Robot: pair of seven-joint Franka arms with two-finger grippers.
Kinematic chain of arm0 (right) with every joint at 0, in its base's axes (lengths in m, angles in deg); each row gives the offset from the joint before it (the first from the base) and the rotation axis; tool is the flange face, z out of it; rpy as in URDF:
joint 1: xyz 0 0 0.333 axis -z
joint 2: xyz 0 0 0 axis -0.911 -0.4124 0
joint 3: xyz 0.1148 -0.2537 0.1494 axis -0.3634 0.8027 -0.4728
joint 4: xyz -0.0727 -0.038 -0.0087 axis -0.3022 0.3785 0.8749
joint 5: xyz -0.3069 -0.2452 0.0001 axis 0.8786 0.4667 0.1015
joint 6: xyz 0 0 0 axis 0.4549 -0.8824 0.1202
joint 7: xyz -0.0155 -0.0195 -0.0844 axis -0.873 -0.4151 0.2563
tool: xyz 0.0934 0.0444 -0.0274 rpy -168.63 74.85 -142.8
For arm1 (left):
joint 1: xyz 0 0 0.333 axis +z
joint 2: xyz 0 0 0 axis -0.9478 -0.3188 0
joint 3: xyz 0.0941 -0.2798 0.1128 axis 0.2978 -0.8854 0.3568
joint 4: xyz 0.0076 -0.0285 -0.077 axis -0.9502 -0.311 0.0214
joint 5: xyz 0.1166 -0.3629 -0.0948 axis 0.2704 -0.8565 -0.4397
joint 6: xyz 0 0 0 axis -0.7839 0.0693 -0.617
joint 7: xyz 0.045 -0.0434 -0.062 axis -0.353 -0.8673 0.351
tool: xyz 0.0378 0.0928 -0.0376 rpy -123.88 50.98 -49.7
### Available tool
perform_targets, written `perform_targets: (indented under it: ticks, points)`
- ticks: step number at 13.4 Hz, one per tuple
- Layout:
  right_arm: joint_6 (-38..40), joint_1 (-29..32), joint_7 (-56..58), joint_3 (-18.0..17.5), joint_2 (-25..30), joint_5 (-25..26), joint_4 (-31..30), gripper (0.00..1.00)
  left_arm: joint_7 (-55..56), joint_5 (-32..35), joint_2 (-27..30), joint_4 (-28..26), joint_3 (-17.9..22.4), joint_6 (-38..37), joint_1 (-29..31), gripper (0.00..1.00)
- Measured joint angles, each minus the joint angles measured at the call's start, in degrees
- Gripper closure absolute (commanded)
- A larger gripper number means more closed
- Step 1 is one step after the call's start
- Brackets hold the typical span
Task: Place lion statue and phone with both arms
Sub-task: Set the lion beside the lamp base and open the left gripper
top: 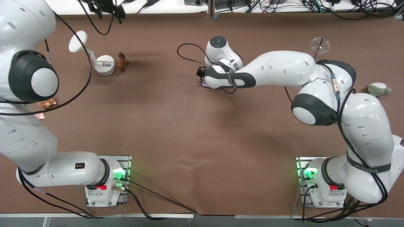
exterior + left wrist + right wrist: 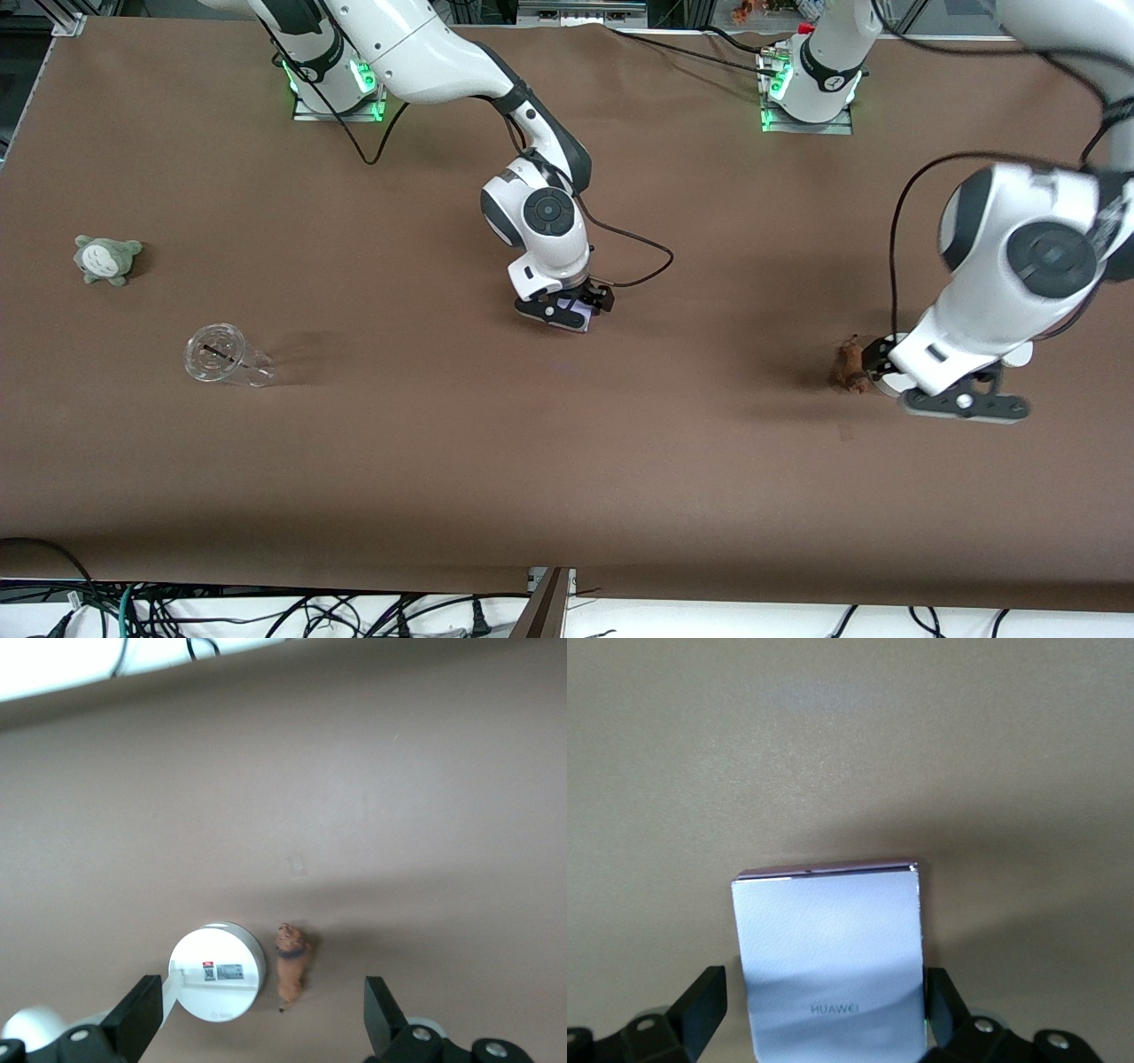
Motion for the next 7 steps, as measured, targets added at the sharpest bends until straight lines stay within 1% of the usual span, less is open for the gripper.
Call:
perform_targets:
  ticks: [2,3,5,6,7]
  points:
    - [-0.3,0.0,0.0,0.0,-0.3,1.1,0.0,0.00,0.0,-5.2,2.4,4.2,0.0,-5.1,0.2,0.00]
    - [-0.3,0.0,0.0,0.0,-0.3,1.4,0.0,0.04,0.0,-7.3,2.9,6.6,0.0,-7.8,0.4,0.00]
    - [-0.5,-0.1,0.0,0.0,-0.3,1.6,0.0,0.26,0.0,-9.0,3.1,10.1,0.0,-14.1,0.5,0.00]
    - [-0.5,-0.1,0.0,0.0,-0.3,1.7,0.0,0.33,0.0,-9.3,3.1,10.7,-0.1,-16.6,0.5,0.00]
    - [-0.5,-0.1,0.0,0.1,-0.2,1.9,0.0,0.36,0.0,-9.6,3.0,10.7,-0.1,-17.8,0.5,0.00]
